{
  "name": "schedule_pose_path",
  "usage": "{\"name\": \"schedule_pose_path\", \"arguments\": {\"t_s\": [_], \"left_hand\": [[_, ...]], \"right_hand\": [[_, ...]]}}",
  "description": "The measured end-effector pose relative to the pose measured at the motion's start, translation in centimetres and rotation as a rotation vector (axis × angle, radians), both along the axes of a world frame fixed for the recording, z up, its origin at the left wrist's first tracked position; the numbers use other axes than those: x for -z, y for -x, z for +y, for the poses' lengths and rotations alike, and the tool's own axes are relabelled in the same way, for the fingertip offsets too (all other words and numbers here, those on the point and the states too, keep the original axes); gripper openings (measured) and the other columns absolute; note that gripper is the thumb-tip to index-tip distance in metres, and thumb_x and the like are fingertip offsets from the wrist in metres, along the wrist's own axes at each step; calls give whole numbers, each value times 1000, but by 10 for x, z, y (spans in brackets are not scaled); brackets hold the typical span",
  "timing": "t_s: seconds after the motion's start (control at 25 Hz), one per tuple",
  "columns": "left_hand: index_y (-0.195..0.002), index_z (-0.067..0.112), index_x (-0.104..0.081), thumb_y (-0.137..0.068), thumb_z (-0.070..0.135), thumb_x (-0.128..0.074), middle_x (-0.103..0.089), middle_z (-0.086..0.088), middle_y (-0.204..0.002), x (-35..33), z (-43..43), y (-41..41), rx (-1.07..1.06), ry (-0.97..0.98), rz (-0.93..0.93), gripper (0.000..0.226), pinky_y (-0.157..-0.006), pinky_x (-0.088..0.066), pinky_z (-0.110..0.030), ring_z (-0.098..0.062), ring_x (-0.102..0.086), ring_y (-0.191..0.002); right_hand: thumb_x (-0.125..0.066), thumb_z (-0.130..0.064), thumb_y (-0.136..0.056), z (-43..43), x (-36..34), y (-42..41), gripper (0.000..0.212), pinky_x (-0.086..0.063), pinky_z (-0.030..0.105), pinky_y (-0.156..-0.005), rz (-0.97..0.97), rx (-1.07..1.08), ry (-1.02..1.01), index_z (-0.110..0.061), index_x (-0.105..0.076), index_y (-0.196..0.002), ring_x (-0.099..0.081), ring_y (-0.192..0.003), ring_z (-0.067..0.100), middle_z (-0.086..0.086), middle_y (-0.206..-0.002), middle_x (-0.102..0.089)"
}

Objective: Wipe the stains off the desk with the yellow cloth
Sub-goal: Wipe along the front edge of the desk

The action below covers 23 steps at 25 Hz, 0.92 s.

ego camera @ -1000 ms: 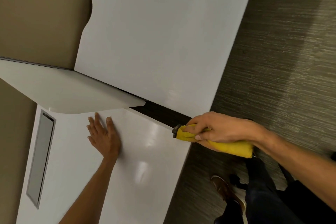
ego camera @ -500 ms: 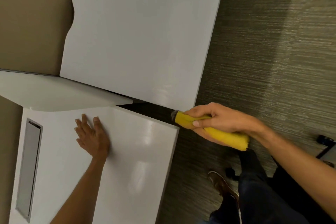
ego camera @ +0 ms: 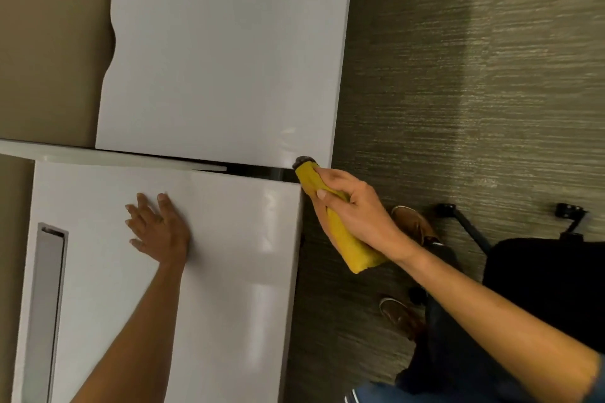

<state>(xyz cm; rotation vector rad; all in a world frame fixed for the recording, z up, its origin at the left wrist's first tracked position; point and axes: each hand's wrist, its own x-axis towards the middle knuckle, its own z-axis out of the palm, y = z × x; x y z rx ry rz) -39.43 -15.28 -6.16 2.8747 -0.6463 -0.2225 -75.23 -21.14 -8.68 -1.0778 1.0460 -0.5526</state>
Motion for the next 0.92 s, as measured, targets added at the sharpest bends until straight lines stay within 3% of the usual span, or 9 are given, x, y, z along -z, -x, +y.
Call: {"name": "schedule_pose_path", "arguments": {"t_s": [0.2,0.64,0.92], "left_hand": [[-162,30,-17,-101,65,-20,-9,-2,-172,2,4,-2,21,4,7,71,-125,-2,-57,-27,-5,-159],[-161,27,-21,-97,68,-19,-11,-4,-172,13,8,-13,48,28,-14,76,-123,0,-61,-30,-5,-158],[-161,26,-18,-99,67,-17,-8,-5,-172,18,5,-18,60,18,-6,75,-122,2,-63,-33,-3,-158]], "right_hand": [[-55,-20,-101,26,-9,-20,38,-36,7,-92,11,145,42,-17,-57,-138,-48,-123,2,-7,-146,-49],[-57,-17,-100,76,-12,-36,36,-46,36,-108,31,287,129,-12,-59,-135,-54,-126,15,1,-144,-53],[-58,-14,-99,123,-6,-41,31,-47,34,-106,68,262,191,-9,-64,-129,-56,-123,11,-1,-140,-56]]}}
